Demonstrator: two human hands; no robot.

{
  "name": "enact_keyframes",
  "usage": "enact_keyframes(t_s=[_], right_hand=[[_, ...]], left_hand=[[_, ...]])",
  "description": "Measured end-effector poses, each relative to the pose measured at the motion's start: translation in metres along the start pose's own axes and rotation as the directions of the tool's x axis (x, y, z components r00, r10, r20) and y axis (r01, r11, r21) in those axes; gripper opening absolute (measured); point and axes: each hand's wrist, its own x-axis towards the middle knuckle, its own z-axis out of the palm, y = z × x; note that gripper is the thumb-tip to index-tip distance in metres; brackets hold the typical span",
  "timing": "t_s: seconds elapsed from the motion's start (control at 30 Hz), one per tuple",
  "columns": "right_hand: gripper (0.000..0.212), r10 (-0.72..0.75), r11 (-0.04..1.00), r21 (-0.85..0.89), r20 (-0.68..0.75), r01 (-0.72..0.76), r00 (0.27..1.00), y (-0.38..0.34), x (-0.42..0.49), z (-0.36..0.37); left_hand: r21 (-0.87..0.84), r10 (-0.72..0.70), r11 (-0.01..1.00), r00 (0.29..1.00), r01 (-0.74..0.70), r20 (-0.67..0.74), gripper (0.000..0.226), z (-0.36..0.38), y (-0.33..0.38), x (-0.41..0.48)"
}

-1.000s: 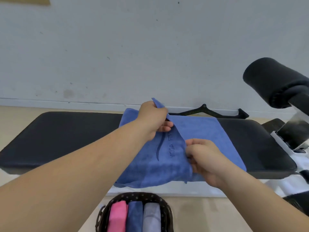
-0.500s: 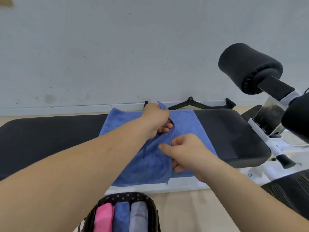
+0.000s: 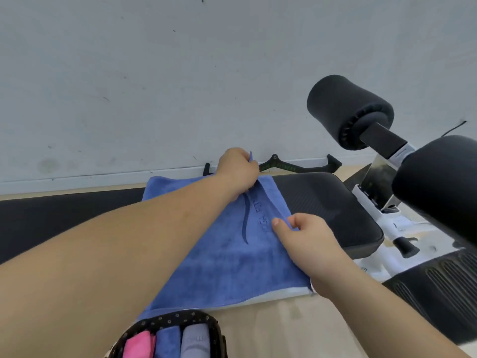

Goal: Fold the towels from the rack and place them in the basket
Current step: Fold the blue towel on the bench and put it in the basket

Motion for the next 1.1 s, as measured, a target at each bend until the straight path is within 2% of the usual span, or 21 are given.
enact_keyframes(t_s=[0.1, 0.17, 0.23, 0.33, 0.47, 0.53, 0.63, 0.73, 0.83, 0.93, 1.0, 1.1], right_hand=[[0.035, -0.038, 0.981, -0.192, -0.017, 0.034, 0.999, 0.015, 0.005, -0.008], [0.036, -0.05, 0.974, -0.225, -0.032, 0.042, 0.998, 0.024, 0.009, -0.01], [0.031, -0.048, 0.976, -0.216, -0.039, 0.039, 0.998, 0.028, 0.011, -0.009], [0.029, -0.047, 0.984, -0.176, -0.039, 0.039, 0.998, 0.03, 0.012, -0.009], [0.03, 0.029, 0.997, -0.064, -0.046, -0.032, 0.999, 0.029, 0.014, -0.015], [0.029, 0.026, 0.997, -0.077, -0.061, -0.03, 0.998, 0.029, 0.014, -0.017], [0.029, 0.028, 0.995, -0.088, -0.08, -0.035, 0.996, 0.032, 0.015, -0.021], [0.028, 0.018, 0.988, -0.152, -0.122, -0.037, 0.992, 0.036, 0.014, -0.029], [0.032, 0.029, 0.97, -0.236, -0.123, -0.058, 0.992, 0.037, 0.011, -0.039], [0.041, -0.005, 0.927, -0.372, -0.131, -0.044, 0.991, 0.04, 0.01, -0.044], [0.052, -0.026, 0.872, -0.489, -0.126, -0.039, 0.992, 0.039, 0.009, -0.047], [0.064, 0.024, 0.839, -0.544, -0.024, -0.033, 0.999, 0.036, 0.004, -0.048]], left_hand=[[0.147, 0.002, 0.989, 0.994, -0.018, 0.109, 0.03, 0.023, -0.012, -0.003], [0.217, 0.003, 0.976, 0.994, -0.027, 0.113, 0.036, 0.03, -0.018, -0.002], [0.23, -0.003, 0.973, 0.997, -0.015, 0.074, 0.039, 0.032, -0.017, 0.003], [0.21, 0.006, 0.978, 1.0, -0.007, 0.009, 0.027, 0.032, -0.004, 0.008], [0.222, 0.139, 0.967, 0.988, -0.123, -0.06, 0.017, 0.035, 0.012, 0.011], [0.216, 0.142, 0.968, 0.988, -0.128, -0.052, 0.019, 0.042, 0.012, 0.01], [0.206, 0.111, 0.971, 0.992, -0.12, 0.056, 0.023, 0.053, 0.001, 0.008], [0.326, 0.129, 0.924, 0.967, -0.198, 0.22, 0.028, 0.054, -0.002, 0.009], [0.437, 0.267, 0.798, 0.894, -0.415, 0.361, 0.04, 0.047, -0.002, 0.011], [0.491, 0.339, 0.582, 0.742, -0.648, 0.578, 0.063, 0.039, -0.006, 0.006], [0.532, 0.313, 0.425, 0.67, -0.732, 0.673, 0.066, 0.034, -0.005, 0.003], [0.578, 0.297, 0.273, 0.639, -0.769, 0.71, 0.06, 0.03, 0.001, 0.001]])
